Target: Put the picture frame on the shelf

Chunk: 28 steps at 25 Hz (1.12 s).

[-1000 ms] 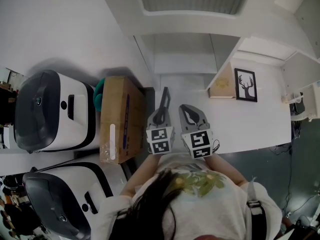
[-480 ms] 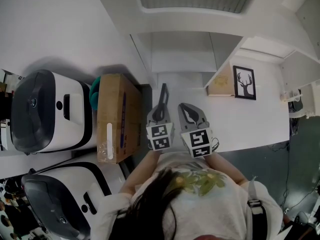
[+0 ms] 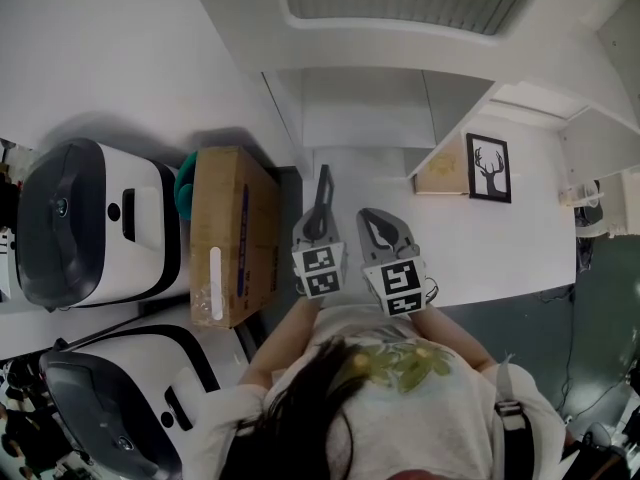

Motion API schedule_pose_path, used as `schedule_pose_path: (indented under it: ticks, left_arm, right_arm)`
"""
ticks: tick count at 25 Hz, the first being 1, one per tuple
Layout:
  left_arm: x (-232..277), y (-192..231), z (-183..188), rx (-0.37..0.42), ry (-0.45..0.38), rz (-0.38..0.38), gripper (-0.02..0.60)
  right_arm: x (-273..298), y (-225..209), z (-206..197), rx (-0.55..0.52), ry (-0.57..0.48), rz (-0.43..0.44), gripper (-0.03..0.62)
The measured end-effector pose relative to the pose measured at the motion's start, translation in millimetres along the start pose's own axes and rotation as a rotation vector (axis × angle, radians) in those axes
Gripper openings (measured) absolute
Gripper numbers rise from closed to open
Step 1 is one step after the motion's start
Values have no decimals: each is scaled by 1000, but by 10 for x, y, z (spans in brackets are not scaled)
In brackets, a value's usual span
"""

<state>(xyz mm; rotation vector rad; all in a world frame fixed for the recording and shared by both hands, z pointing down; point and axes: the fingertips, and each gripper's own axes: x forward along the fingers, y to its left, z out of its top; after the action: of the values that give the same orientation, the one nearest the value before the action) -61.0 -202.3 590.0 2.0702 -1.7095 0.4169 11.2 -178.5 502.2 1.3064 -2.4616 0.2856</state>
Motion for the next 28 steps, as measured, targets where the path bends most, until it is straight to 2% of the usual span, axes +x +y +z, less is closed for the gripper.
schedule_pose_path:
  ticks: [19,28]
  left_arm:
    - [380,40,-91,43,15,10,35]
    - [514,92,-163,28,24,23,35]
  right_arm:
    - [112,-139,-137,61,25,27,31]
    - [140,-181,-225,62,53,15,31]
